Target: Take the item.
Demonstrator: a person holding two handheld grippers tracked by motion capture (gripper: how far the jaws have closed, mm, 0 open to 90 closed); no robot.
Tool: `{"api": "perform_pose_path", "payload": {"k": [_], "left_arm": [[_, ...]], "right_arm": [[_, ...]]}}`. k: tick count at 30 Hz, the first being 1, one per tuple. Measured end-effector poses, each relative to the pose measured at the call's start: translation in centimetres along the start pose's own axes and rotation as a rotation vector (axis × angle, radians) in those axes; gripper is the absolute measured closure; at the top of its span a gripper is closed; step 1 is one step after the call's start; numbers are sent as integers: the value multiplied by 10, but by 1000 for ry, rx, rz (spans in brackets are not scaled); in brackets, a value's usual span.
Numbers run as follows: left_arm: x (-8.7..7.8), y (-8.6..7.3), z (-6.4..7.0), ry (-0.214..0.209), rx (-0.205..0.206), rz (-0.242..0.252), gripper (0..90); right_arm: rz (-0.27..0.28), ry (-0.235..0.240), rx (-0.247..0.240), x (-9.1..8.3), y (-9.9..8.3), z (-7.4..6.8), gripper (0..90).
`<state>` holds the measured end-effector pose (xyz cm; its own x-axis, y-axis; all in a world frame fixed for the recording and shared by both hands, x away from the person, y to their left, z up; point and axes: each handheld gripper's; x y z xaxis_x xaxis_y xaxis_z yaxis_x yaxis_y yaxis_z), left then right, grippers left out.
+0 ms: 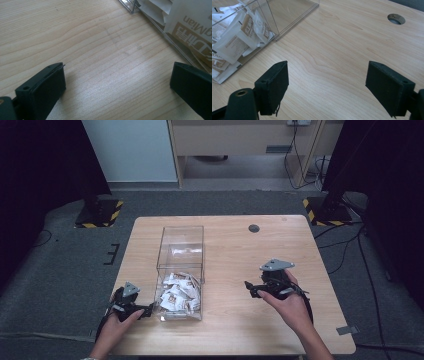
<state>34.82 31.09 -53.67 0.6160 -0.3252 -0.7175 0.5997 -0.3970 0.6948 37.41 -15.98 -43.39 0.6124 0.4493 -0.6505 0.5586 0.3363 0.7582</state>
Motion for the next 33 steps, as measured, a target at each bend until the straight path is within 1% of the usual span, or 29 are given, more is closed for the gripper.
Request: {"api": "perform_pose_path", "payload": {"k": [7,12,14,16,19,28,33], "left_arm": [[0,0,0,-1,0,1,0],[0,0,0,-1,0,2,0],[0,0,0,-1,0,2,0],[0,0,0,-1,0,2,0],[0,0,0,0,0,1,0],[0,0,0,-1,0,2,0],[0,0,0,-1,1,2,0]], "right_arm": [[7,4,-21,-2,11,-4,234],[10,18,-33,-3,20,-7,264],[8,20,-33,-3,23,-9,270],[23,35,-23,-4,26,-10,283],[30,36,-32,-5,31,-12,303],[26,42,-63,-5,45,-19,343],[29,51,-62,-4,53,-24,359]]}}
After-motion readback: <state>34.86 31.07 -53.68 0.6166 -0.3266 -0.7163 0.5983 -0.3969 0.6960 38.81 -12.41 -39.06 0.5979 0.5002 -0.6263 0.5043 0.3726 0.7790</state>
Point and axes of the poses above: each handheld gripper's, and its own axes: x roughly forward along the jaws, y roughly out of its top, z roughly to its right, and after that the axes turned 4 degrees about x, right-handed
